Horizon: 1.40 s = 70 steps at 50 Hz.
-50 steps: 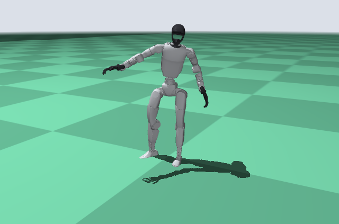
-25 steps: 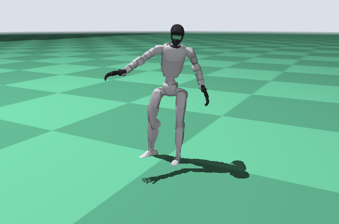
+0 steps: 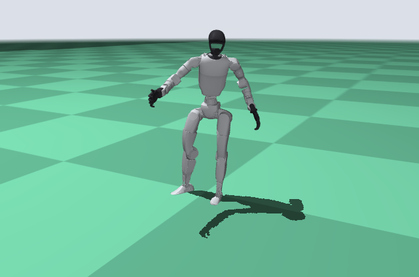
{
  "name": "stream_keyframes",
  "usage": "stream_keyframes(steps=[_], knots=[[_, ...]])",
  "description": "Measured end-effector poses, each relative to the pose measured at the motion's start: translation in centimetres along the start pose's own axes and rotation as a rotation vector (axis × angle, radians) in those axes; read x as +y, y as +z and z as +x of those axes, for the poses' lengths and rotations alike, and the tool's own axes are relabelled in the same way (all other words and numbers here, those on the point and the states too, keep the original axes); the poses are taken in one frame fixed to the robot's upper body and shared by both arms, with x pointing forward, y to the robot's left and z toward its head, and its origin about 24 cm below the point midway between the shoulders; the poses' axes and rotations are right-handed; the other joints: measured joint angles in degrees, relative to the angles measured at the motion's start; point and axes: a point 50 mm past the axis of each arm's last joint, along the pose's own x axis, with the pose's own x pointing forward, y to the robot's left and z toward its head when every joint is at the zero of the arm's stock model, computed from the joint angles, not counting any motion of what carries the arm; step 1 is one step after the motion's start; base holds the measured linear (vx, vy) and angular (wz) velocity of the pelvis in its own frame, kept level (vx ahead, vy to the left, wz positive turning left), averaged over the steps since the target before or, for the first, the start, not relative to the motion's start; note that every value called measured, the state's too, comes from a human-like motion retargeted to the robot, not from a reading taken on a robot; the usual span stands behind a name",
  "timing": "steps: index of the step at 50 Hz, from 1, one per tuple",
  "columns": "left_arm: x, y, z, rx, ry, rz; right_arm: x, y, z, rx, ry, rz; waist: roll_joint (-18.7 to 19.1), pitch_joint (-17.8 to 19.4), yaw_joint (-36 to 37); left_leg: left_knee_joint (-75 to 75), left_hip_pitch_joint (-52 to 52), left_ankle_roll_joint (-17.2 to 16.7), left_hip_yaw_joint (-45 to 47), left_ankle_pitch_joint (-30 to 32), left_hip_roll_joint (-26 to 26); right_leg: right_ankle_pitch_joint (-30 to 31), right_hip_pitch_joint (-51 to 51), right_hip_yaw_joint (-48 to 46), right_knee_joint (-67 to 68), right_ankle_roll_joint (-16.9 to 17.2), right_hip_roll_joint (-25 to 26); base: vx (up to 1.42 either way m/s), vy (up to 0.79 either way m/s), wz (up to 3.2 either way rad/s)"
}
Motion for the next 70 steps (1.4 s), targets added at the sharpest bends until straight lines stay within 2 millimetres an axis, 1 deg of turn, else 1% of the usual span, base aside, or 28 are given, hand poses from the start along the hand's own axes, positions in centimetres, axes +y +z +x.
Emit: stream_keyframes(steps=[4, 6, 8, 10, 13, 15, 18, 20, 22, 25, 28, 30, 34, 38, 41, 43, 45, 46, 48, 50, 52, 55, 58, 60, 62, 64, 66, 70], knots=[[0.8, 1.6, 0.4, -0.051, 0.036, 0.048, -6.3, 0.3, -1.0, 0.112, -0.442, -0.541, 0.1, 0.6, 0.0, 0.0, 0.1, 0.0, -3.5, 0.2, -1.4, -1.0, 1.8, -3.5, 1.6, 0.0, -1.7, 0.02, 0.08, 0.92], [1.4, 2.1, 0.4, -0.067, 0.062, 0.083, -8.9, 0.0, -2.0, 0.2, -0.601, -0.741, 0.0, 0.9, 0.3, 0.0, 0.2, 0.0, -4.8, 0.2, -1.8, -1.5, 2.4, -4.8, 2.4, 0.0, -2.2, 0.02, 0.04, 0.69], [2.1, 2.4, 0.4, -0.078, 0.094, 0.111, -10.5, -0.6, -2.9, 0.271, -0.696, -0.869, -0.2, 1.2, 0.8, 0.0, 0.2, 0.0, -5.6, 0.2, -1.9, -1.9, 2.8, -5.6, 3.1, -0.1, -2.4, 0.01, 0.0, 0.45], [2.8, 2.5, 0.4, -0.081, 0.128, 0.132, -10.9, -1.3, -3.4, 0.31, -0.718, -0.948, -0.5, 1.4, 1.5, 0.0, 0.3, 0.0, -6.0, 0.0, -1.7, -2.3, 2.9, -6.0, 3.5, -0.3, -2.3, 0.0, -0.01, 0.13], [3.7, 1.9, 0.2, -0.055, 0.162, 0.141, -8.9, -2.9, -2.9, 0.301, -0.581, -0.96, -1.0, 1.8, 2.5, 0.0, 0.5, 0.0, -6.0, -0.3, -1.2, -2.8, 3.0, -6.0, 3.9, -0.4, -2.0, 0.0, -0.03, -0.03], [4.1, 1.3, 0.1, -0.022, 0.162, 0.143, -6.4, -4.0, -2.3, 0.286, -0.411, -0.906, -1.4, 1.9, 3.1, 0.0, 0.7, 0.0, -5.7, -0.6, -0.9, -2.9, 2.9, -5.7, 3.9, -0.4, -1.7, 0.01, -0.05, -0.13], [4.3, 0.2, -0.1, 0.034, 0.126, 0.157, -1.7, -5.1, -1.6, 0.261, -0.089, -0.722, -1.6, 2.0, 3.6, 0.0, 0.9, 0.0, -5.3, -0.9, -0.4, -3.0, 2.9, -5.4, 3.9, -0.4, -1.3, 0.01, -0.05, -0.12], [4.2, -0.4, -0.2, 0.065, 0.094, 0.163, 1.4, -5.2, -1.5, 0.237, 0.117, -0.515, -1.7, 1.9, 3.7, 0.0, 0.9, 0.0, -5.3, -1.0, -0.2, -3.0, 2.9, -5.4, 3.9, -0.5, -1.1, 0.0, 0.0, 0.0], [4.0, -0.8, -0.3, 0.079, 0.066, 0.166, 3.7, -5.1, -1.7, 0.207, 0.269, -0.237, -1.6, 1.8, 3.6, 0.0, 0.9, 0.0, -5.6, -1.1, -0.1, -3.0, 3.0, -5.7, 3.9, -0.6, -1.1, 0.0, 0.0, 0.0], [3.5, -0.8, -0.2, 0.074, 0.034, 0.16, 5.0, -4.7, -2.0, 0.146, 0.368, 0.202, -1.3, 1.5, 3.4, 0.0, 0.6, 0.0, -6.5, -1.1, -0.3, -3.1, 3.4, -6.6, 3.9, -0.9, -1.1, 0.01, -0.01, 0.32], [3.1, -0.4, -0.1, 0.044, 0.024, 0.143, 3.0, -4.2, -1.9, 0.066, 0.243, 0.455, -1.1, 1.2, 3.3, 0.0, 0.3, 0.0, -7.9, -0.9, -0.7, -3.2, 3.9, -8.0, 4.1, -1.3, -1.4, 0.01, 0.01, 0.49], [3.0, 0.0, 0.0, 0.023, 0.03, 0.13, 0.1, -3.9, -1.8, 0.02, 0.053, 0.452, -1.1, 1.1, 3.3, 0.0, 0.2, 0.0, -8.9, -0.7, -1.1, -3.3, 4.3, -9.1, 4.3, -1.6, -1.7, 0.01, 0.02, 0.53], [3.1, 0.5, 0.2, 0.018, 0.073, 0.107, -6.4, -3.1, -2.7, 0.078, -0.465, 0.074, -1.2, 1.1, 3.7, 0.0, -0.2, 0.0, -10.9, -0.2, -1.7, -3.5, 5.0, -11.1, 4.9, -2.2, -2.2, 0.01, 0.01, 0.46], [3.7, -0.1, 0.0, 0.051, 0.135, 0.098, -11.5, -3.0, -5.1, 0.223, -0.898, -0.274, -1.7, 1.2, 3.9, 0.0, -0.3, 0.0, -12.1, 0.2, -1.8, -3.8, 5.4, -12.3, 5.5, -2.5, -2.4, 0.01, -0.02, 0.21], [4.1, -0.8, -0.5, 0.071, 0.17, 0.114, -13.5, -2.7, -6.4, 0.28, -1.029, -0.543, -2.2, 1.4, 4.2, 0.0, -0.3, 0.0, -12.3, 0.4, -1.6, -3.9, 5.4, -12.4, 5.7, -2.5, -2.3, 0.0, 0.0, 0.0], [4.3, -1.5, -0.8, 0.092, 0.173, 0.13, -13.7, -2.8, -6.4, 0.327, -0.959, -0.798, -2.5, 1.5, 4.5, 0.0, -0.2, 0.0, -11.8, 0.4, -1.3, -4.1, 5.1, -11.9, 5.8, -2.5, -2.2, 0.0, -0.05, -0.27], [4.2, -2.4, -1.2, 0.114, 0.174, 0.135, -12.6, -2.5, -5.6, 0.276, -0.872, -0.904, -2.8, 1.5, 4.7, 0.0, 0.0, 0.0, -11.1, 0.3, -1.1, -4.1, 4.9, -11.1, 5.8, -2.2, -2.1, 0.0, -0.04, -0.39], [4.1, -2.8, -1.3, 0.13, 0.161, 0.138, -11.5, -2.5, -4.9, 0.261, -0.782, -0.945, -3.0, 1.5, 4.8, 0.0, 0.1, 0.0, -10.6, 0.3, -1.0, -4.1, 4.7, -10.6, 5.7, -2.1, -2.0, 0.0, -0.04, -0.47], [3.8, -3.5, -1.6, 0.16, 0.126, 0.148, -9.0, -2.6, -3.4, 0.228, -0.584, -0.988, -3.2, 1.5, 5.1, 0.0, 0.5, 0.0, -9.6, 0.1, -0.6, -4.1, 4.4, -9.5, 5.6, -1.8, -1.8, 0.0, -0.05, -0.51], [3.4, -4.1, -1.8, 0.184, 0.081, 0.157, -5.7, -2.6, -1.9, 0.189, -0.356, -0.953, -3.3, 1.4, 5.3, 0.0, 0.8, 0.0, -8.6, 0.0, -0.3, -4.0, 4.1, -8.4, 5.4, -1.7, -1.5, 0.0, -0.06, -0.48], [2.9, -4.3, -1.8, 0.189, 0.041, 0.158, -2.1, -2.4, -0.8, 0.142, -0.129, -0.815, -3.3, 1.2, 5.3, 0.0, 1.0, 0.0, -7.9, -0.1, 0.1, -4.0, 3.9, -7.6, 5.3, -1.6, -1.2, 0.0, -0.06, -0.36], [2.3, -3.8, -1.5, 0.168, 0.004, 0.148, 2.6, -2.0, -0.3, 0.072, 0.147, -0.454, -2.9, 0.9, 5.4, 0.0, 1.2, 0.0, -7.5, -0.2, 0.6, -4.0, 3.9, -7.2, 5.1, -1.7, -0.7, 0.0, -0.04, -0.11], [1.9, -2.7, -1.0, 0.124, -0.015, 0.116, 4.5, -1.9, -0.4, 0.054, 0.28, -0.033, -2.5, 0.6, 5.2, 0.0, 1.0, 0.0, -8.0, -0.2, 0.7, -4.1, 4.1, -7.8, 5.1, -2.1, -0.6, 0.0, -0.01, 0.09], [1.9, -1.8, -0.6, 0.09, -0.014, 0.088, 3.9, -2.0, -0.4, 0.049, 0.269, 0.15, -2.2, 0.3, 5.0, 0.0, 0.8, 0.0, -8.8, -0.1, 0.6, -4.2, 4.3, -8.7, 5.3, -2.5, -0.6, -0.01, 0.0, 0.39], [2.0, -0.9, -0.2, 0.056, 0.002, 0.064, 2.0, -2.1, -0.4, 0.048, 0.157, 0.184, -1.9, 0.1, 4.9, 0.0, 0.6, 0.0, -9.7, -0.1, 0.3, -4.2, 4.6, -9.7, 5.6, -2.8, -0.9, -0.01, 0.03, 0.48], [2.2, -0.1, 0.1, 0.028, 0.029, 0.05, -0.7, -2.2, -0.5, 0.059, -0.023, 0.094, -1.7, 0.1, 4.7, 0.0, 0.4, 0.0, -10.5, 0.0, -0.1, -4.3, 4.9, -10.7, 5.9, -3.0, -1.3, -0.01, 0.05, 0.48], [2.5, 0.4, 0.2, 0.011, 0.062, 0.046, -3.5, -2.3, -1.0, 0.094, -0.24, -0.073, -1.5, 0.1, 4.6, 0.0, 0.3, 0.0, -11.2, 0.1, -0.6, -4.4, 5.2, -11.5, 6.3, -3.1, -1.8, 0.0, 0.06, 0.39], [3.2, 0.4, 0.1, 0.018, 0.127, 0.054, -8.0, -2.9, -2.7, 0.2, -0.662, -0.35, -1.3, 0.3, 4.4, 0.0, 0.3, 0.0, -11.8, 0.2, -1.2, -4.5, 5.4, -12.2, 6.9, -3.1, -2.5, 0.0, 0.04, 0.16]])
